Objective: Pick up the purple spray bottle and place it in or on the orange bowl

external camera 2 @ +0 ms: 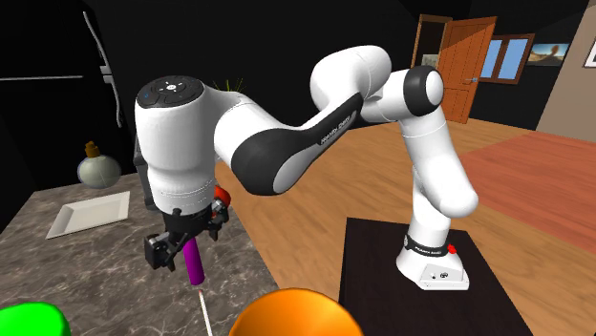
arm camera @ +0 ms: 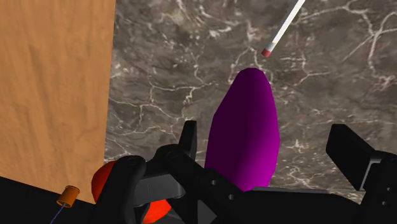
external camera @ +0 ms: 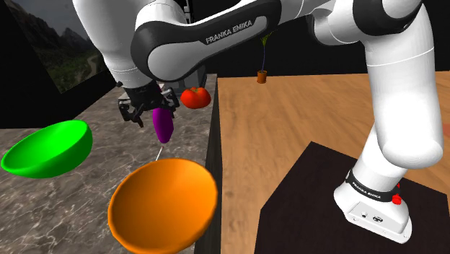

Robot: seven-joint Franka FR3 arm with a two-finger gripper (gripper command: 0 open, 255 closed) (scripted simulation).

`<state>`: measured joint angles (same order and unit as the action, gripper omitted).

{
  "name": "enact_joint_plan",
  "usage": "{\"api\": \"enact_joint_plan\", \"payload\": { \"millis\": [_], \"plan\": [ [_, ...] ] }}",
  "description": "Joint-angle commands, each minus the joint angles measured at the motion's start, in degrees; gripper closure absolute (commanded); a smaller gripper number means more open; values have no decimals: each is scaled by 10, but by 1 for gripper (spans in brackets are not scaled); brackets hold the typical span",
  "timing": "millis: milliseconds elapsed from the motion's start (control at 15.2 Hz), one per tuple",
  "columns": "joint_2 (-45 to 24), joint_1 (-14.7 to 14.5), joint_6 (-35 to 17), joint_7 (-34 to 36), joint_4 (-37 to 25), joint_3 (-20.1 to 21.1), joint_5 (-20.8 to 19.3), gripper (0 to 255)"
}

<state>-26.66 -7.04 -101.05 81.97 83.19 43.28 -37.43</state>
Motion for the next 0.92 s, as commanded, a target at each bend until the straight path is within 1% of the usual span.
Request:
{"api": "enact_joint_plan", "payload": {
  "millis": [0, 330, 396, 858],
  "plan": [
    [-1, 0, -2, 0, 0, -1, -1, 0],
    [-1, 0, -2, 0, 0, 0, -1, 0],
    [-1, 0, -2, 0, 0, 0, -1, 255],
    [-1, 0, -1, 0, 0, -1, -1, 255]
  ]
}}
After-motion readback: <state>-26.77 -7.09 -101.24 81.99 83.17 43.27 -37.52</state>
